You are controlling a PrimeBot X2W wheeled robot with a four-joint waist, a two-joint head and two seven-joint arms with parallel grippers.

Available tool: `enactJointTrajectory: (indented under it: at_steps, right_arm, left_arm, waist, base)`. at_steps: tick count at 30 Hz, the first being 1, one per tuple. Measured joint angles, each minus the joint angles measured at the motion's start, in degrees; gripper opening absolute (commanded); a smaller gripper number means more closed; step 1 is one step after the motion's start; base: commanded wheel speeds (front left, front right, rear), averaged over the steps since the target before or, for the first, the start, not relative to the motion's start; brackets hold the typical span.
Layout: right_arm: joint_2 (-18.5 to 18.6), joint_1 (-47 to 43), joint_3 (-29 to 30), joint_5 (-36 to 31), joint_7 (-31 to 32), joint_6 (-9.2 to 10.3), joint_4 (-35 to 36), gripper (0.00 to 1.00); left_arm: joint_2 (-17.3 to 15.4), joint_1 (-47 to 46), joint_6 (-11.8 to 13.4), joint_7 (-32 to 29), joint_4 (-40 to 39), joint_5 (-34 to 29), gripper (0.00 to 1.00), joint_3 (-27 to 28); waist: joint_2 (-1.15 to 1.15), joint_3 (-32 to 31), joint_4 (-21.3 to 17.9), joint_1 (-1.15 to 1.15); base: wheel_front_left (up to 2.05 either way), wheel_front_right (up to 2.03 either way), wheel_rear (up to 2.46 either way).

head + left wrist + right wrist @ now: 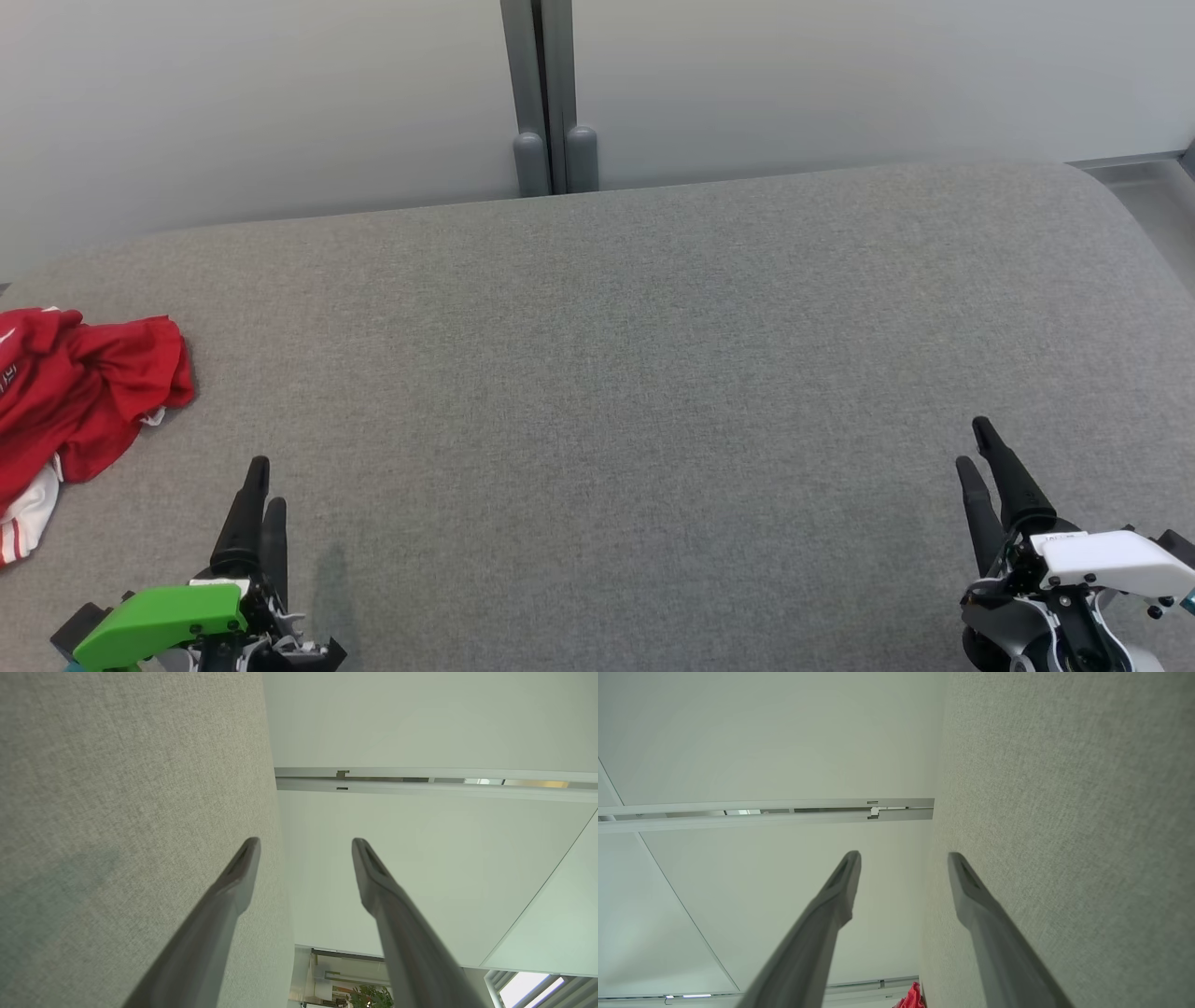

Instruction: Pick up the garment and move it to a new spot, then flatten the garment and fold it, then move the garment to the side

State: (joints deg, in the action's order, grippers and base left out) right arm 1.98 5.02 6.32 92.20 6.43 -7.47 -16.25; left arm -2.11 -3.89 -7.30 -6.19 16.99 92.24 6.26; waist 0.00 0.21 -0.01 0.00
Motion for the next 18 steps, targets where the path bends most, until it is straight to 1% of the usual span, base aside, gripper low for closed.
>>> enactJointTrajectory:
  at_steps: [3, 6, 14, 18]
  right_arm:
    - [0.32, 0.07, -0.46, -0.84, -0.96, 0.0, 0.09, 1.0]
    - [1.03, 0.21, -1.31, -3.01, -1.89, 0.0, 0.09, 1.0]
    - [1.69, 0.91, -1.66, -13.19, -4.01, 0.0, 0.27, 1.0]
    - [1.62, 1.35, -1.46, -18.74, -5.05, 0.0, 0.57, 1.0]
  left_arm:
    - [0.0, -0.09, 0.0, 0.91, 0.55, -1.04, 1.0, -0.21]
    - [-0.08, -0.26, 0.0, 1.79, 0.99, -4.28, 1.0, -0.23]
    - [-0.16, -0.88, 0.02, 3.9, 0.56, -16.24, 1.0, -1.56]
    - [-0.24, -0.89, 0.78, 4.95, 0.49, -22.02, 1.0, -2.43]
  waist:
    - [0.0, 0.03, 0.0, 0.0]
    - [0.0, 0.05, 0.0, 0.0]
    - [0.0, 0.18, -0.11, 0.0]
    - [0.0, 0.21, -0.15, 0.0]
  base:
    - [0.0, 0.0, 0.0]
    - [0.0, 0.0, 0.0]
    - [0.0, 0.0, 0.0]
    - [0.0, 0.0, 0.0]
